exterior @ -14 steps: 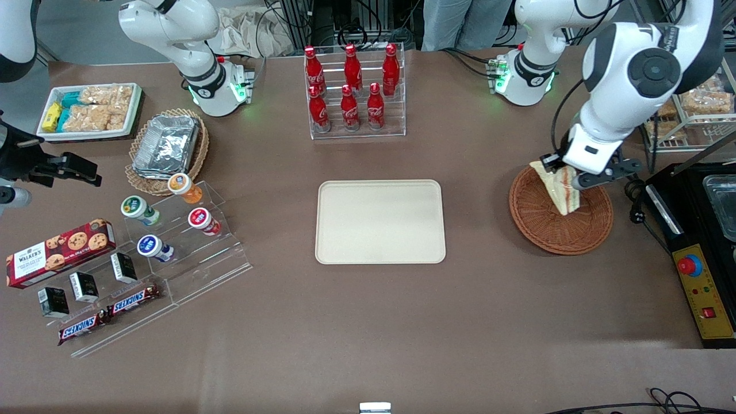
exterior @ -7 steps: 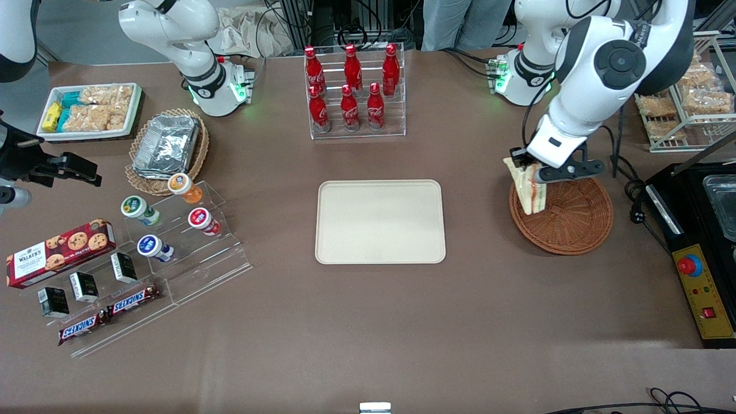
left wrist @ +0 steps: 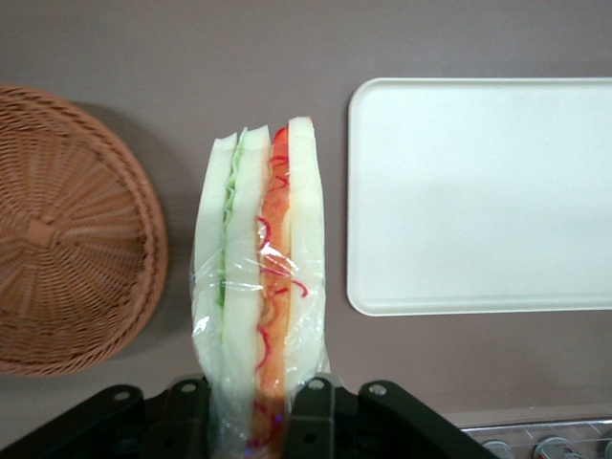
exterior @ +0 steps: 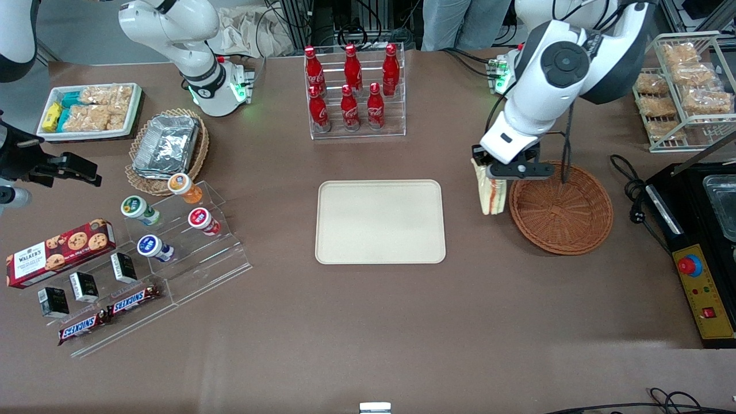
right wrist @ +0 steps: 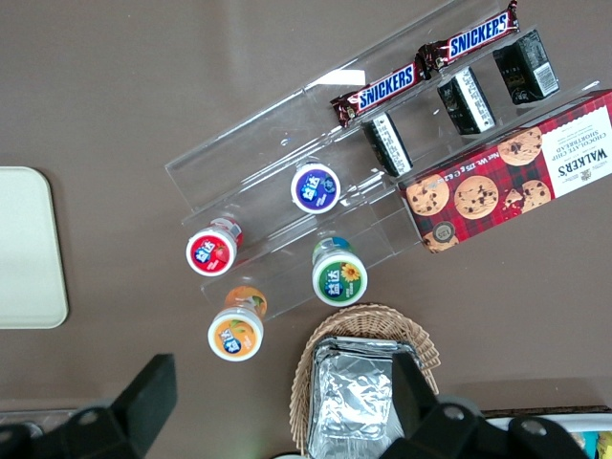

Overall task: Place sandwich from basket to tray
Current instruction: 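Carry the sandwich with the left gripper over the cream tray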

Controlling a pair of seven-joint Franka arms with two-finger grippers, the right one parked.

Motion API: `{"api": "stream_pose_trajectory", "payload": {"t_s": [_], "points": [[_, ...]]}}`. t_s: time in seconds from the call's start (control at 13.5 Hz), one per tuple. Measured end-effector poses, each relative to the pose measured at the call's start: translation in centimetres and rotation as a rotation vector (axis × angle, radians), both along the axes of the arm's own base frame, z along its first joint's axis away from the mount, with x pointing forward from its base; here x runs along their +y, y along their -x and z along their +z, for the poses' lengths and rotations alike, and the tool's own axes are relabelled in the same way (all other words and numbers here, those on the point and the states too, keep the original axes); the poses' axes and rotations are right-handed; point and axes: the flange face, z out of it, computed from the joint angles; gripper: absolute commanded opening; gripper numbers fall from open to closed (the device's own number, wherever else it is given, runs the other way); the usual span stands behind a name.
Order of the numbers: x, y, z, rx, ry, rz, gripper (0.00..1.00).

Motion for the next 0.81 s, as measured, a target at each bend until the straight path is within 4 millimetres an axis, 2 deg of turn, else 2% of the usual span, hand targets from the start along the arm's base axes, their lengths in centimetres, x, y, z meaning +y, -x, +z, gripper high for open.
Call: {"api": "stream_pose_trajectory", "payload": {"t_s": [0.59,0.81], "points": [[-5.8,0.8,-1.3,-0.001,0.017,-0.102,0.00],[-8.0,0.9,-2.4,0.017,0.016,-0.136,0.00]]}}
